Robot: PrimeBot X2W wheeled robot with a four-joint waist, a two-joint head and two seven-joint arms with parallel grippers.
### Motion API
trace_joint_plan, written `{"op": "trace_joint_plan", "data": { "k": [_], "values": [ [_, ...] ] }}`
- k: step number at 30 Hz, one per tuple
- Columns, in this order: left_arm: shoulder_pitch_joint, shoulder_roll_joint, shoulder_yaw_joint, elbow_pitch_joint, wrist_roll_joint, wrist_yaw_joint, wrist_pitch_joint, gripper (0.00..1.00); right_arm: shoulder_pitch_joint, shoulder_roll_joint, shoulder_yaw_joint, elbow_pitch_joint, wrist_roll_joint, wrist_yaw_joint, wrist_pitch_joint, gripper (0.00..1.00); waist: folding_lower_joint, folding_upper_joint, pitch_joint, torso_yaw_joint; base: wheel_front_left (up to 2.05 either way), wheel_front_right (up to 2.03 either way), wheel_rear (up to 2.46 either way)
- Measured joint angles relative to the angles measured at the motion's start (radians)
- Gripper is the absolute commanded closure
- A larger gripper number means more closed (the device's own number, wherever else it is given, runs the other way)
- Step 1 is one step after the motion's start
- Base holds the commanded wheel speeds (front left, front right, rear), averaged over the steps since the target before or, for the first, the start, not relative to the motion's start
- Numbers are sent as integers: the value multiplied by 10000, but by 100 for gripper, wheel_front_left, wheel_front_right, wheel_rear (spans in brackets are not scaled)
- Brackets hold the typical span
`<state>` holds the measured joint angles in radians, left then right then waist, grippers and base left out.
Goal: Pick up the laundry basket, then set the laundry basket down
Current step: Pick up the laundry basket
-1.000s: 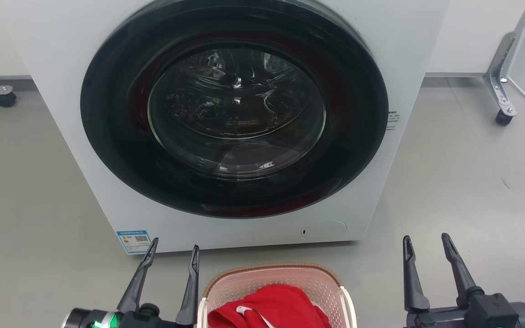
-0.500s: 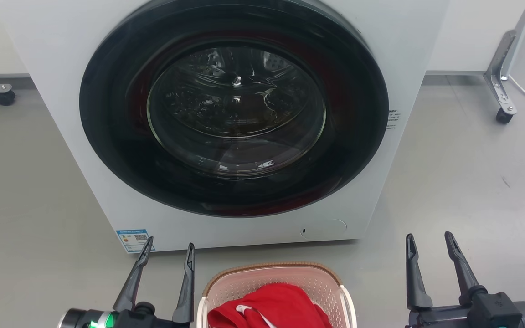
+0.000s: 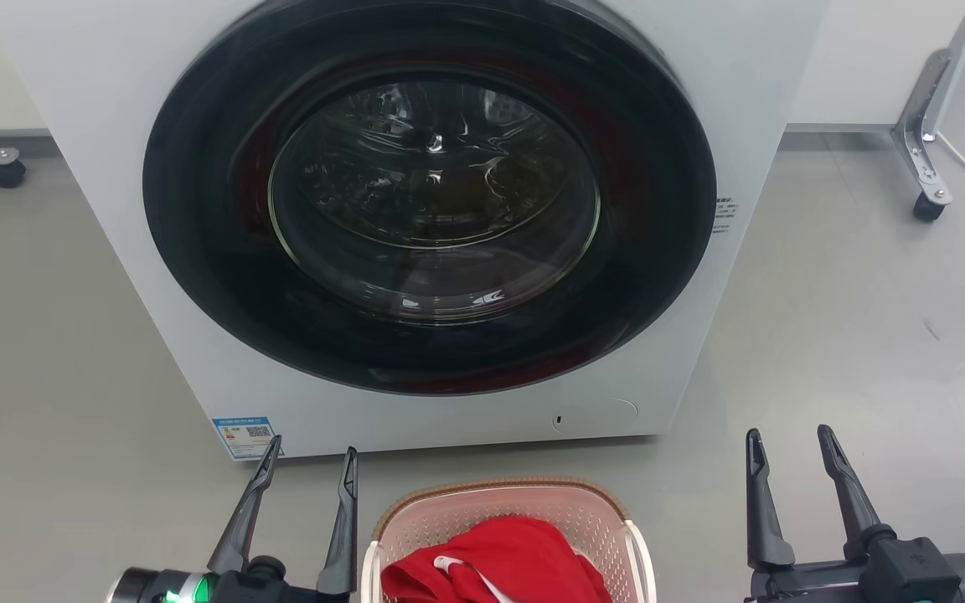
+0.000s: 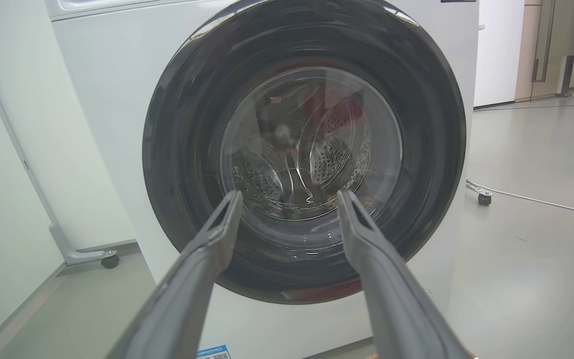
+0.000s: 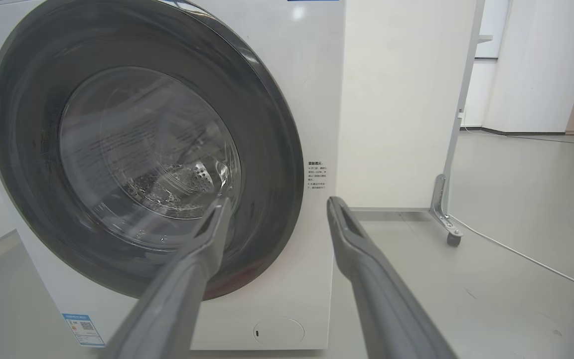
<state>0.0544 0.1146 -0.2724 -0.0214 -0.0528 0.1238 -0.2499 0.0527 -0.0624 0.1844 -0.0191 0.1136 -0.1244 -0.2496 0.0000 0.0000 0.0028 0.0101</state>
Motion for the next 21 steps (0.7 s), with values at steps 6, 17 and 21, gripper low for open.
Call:
{"op": "trace_joint_plan", "data": {
  "k": [6,17,21],
  "values": [
    [73,-29,17,-157,21,2,-2,0,-11,4,0,-58,0,2,0,0,0,0,225,3,0,0,0],
    [-369,-58,84,186,-96,-117,-31,0,-751,21,-207,336,169,165,-17,0,1,0,1030,-14,0,0,0],
    [-899,-58,140,721,-203,-288,-31,0,-1319,12,-399,782,314,297,-40,0,1,0,1485,-12,0,0,0]
  ]
}}
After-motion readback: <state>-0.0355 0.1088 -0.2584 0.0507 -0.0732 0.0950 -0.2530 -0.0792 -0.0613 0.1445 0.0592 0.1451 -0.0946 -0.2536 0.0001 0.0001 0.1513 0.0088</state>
